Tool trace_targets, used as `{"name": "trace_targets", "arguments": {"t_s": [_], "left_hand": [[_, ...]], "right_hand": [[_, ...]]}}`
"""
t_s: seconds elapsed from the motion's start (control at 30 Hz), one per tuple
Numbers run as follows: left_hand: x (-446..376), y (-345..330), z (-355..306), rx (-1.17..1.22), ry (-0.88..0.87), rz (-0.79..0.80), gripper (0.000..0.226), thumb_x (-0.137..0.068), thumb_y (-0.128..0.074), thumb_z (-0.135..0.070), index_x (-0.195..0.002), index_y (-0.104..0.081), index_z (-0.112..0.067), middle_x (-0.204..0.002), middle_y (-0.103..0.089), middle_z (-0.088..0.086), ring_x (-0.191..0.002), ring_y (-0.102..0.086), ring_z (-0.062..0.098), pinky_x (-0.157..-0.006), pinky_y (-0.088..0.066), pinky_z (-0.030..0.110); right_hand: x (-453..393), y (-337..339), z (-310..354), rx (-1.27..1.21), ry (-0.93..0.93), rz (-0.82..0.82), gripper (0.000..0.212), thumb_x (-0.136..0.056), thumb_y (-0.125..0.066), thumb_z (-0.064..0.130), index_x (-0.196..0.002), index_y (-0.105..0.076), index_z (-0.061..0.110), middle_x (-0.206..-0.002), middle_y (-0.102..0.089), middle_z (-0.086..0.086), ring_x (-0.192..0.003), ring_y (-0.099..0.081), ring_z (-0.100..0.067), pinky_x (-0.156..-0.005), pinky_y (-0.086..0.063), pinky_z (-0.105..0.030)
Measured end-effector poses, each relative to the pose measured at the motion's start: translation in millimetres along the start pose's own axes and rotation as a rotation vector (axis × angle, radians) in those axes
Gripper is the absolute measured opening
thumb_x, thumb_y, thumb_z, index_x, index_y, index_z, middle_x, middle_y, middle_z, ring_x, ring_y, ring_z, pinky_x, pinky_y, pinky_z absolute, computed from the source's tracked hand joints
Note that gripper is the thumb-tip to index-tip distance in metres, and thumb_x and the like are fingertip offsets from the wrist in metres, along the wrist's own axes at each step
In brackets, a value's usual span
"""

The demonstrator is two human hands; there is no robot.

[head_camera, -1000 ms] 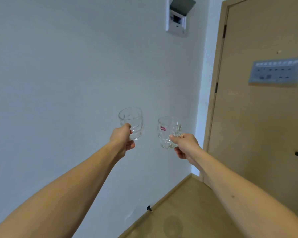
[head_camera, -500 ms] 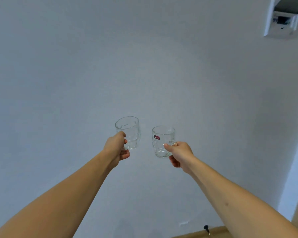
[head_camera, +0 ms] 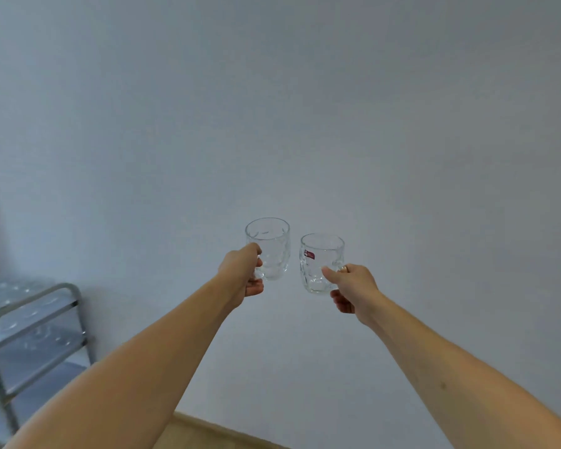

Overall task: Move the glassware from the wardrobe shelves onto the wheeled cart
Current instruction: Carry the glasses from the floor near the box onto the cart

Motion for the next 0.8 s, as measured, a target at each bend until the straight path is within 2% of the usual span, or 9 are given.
{"name": "trace_targets", "arguments": {"t_s": [0.2,0.37,0.43,0.57,0.8], "left_hand": [[-11.1,147.8,10.2,-0.027,0.012,-0.158,0.021,-0.084,-0.058,-0.027,-0.086,-0.059,-0.006,-0.085,-0.057,0.015,-0.062,-0.054,0.029,-0.064,-0.058,0.034],[-9.8,261.2,29.0,-0.010,0.063,-0.312,0.021,-0.083,-0.059,-0.027,-0.084,-0.061,-0.006,-0.078,-0.059,0.016,-0.059,-0.055,0.027,-0.053,-0.057,0.031],[-7.5,305.0,38.8,-0.005,0.098,-0.373,0.024,-0.084,-0.059,-0.029,-0.086,-0.062,-0.006,-0.081,-0.062,0.016,-0.060,-0.057,0.027,-0.054,-0.058,0.031],[1.1,380.2,55.0,0.012,0.146,-0.506,0.027,-0.082,-0.060,-0.033,-0.085,-0.066,-0.007,-0.084,-0.067,0.017,-0.066,-0.066,0.029,-0.060,-0.062,0.034],[12.6,503.9,82.2,0.047,0.211,-0.744,0.030,-0.086,-0.061,-0.035,-0.088,-0.069,-0.006,-0.080,-0.067,0.018,-0.062,-0.067,0.027,-0.052,-0.057,0.029]], "right_hand": [[8.5,-151.5,6.7,-0.016,0.005,0.153,0.039,-0.090,-0.076,0.032,-0.077,-0.043,0.015,-0.067,-0.054,-0.008,-0.056,-0.053,-0.021,-0.048,-0.046,-0.026],[25.7,-265.8,5.1,0.002,-0.029,0.289,0.036,-0.091,-0.075,0.033,-0.080,-0.047,0.014,-0.070,-0.057,-0.010,-0.054,-0.053,-0.019,-0.048,-0.048,-0.025],[33.3,-309.6,4.2,0.018,-0.042,0.344,0.036,-0.091,-0.075,0.034,-0.079,-0.048,0.014,-0.070,-0.058,-0.011,-0.053,-0.053,-0.020,-0.048,-0.048,-0.025],[44.4,-387.5,7.2,0.049,-0.049,0.454,0.037,-0.090,-0.076,0.035,-0.079,-0.047,0.014,-0.067,-0.058,-0.011,-0.050,-0.052,-0.019,-0.047,-0.047,-0.024],[61.7,-540.1,12.1,0.091,-0.038,0.672,0.038,-0.090,-0.076,0.034,-0.077,-0.046,0.014,-0.066,-0.058,-0.012,-0.052,-0.049,-0.021,-0.048,-0.047,-0.026]]}}
Point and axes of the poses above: each hand's wrist, its own x-axis away from the middle knuckle, its own y-axis out of the back of the hand, z = x × y, the point moved 6 cm from there along -x, towards the middle knuckle
